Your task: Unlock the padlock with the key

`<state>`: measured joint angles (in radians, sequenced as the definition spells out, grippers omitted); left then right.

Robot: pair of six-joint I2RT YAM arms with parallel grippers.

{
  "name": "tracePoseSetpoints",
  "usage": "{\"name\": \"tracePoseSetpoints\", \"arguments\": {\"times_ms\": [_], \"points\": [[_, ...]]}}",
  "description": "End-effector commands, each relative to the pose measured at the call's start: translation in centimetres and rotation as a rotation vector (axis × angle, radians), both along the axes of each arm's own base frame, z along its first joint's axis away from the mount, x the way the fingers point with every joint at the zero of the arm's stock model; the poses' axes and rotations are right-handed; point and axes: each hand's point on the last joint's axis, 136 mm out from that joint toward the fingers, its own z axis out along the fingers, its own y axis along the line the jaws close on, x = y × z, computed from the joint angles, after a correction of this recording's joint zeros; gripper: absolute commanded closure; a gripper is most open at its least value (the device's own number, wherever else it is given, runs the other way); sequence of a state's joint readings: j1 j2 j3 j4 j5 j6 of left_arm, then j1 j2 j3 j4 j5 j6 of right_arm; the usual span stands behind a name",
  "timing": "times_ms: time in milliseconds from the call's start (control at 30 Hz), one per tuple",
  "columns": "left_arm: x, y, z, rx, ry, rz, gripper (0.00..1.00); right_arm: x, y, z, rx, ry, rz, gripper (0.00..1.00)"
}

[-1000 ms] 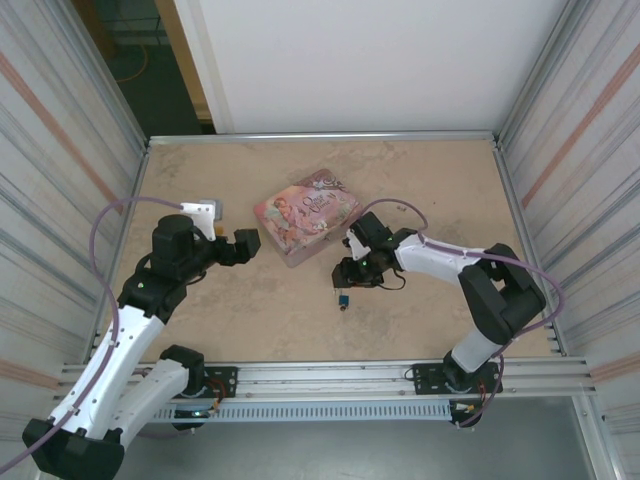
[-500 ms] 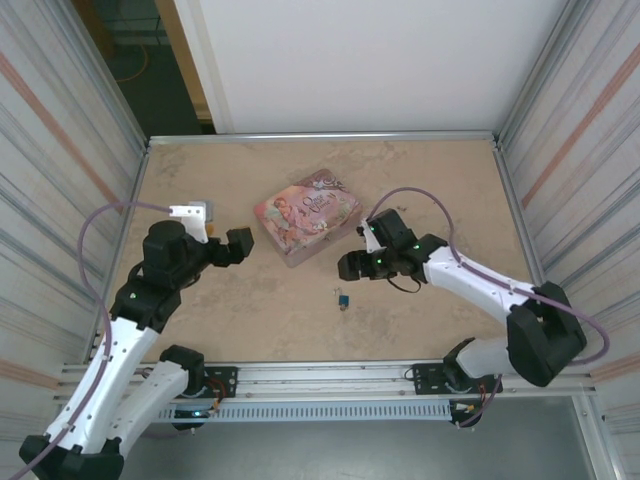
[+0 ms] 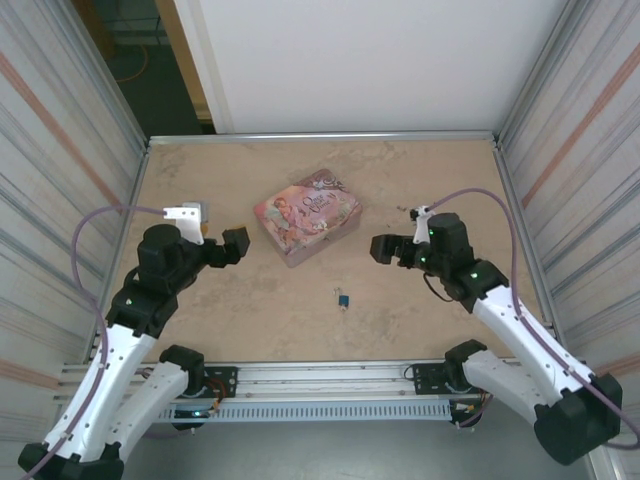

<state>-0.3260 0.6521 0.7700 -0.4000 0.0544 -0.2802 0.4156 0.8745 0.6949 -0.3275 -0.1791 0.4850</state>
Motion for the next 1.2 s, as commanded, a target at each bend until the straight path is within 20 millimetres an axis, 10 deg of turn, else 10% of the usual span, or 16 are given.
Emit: {"name": "tracePoseSetpoints", "arguments": {"times_ms": [0, 600, 1167], "points": [[0.0, 0.8, 0.7, 0.034, -0.050, 0.021, 0.01, 0.2, -1.5, 0.7, 0.017, -0.041, -0.047, 0.01], [1.1, 4.9, 3.0, 0.161, -0.132, 0.234, 0.01, 1.0, -10.5, 2.8, -0.195, -0.239, -0.431, 0.01], [3.8, 11.4, 1.6, 0.243, -0.188, 0.565, 0.01, 3.6, -14.4, 0.9, -0.428, -0.448, -0.451, 0.01]]}}
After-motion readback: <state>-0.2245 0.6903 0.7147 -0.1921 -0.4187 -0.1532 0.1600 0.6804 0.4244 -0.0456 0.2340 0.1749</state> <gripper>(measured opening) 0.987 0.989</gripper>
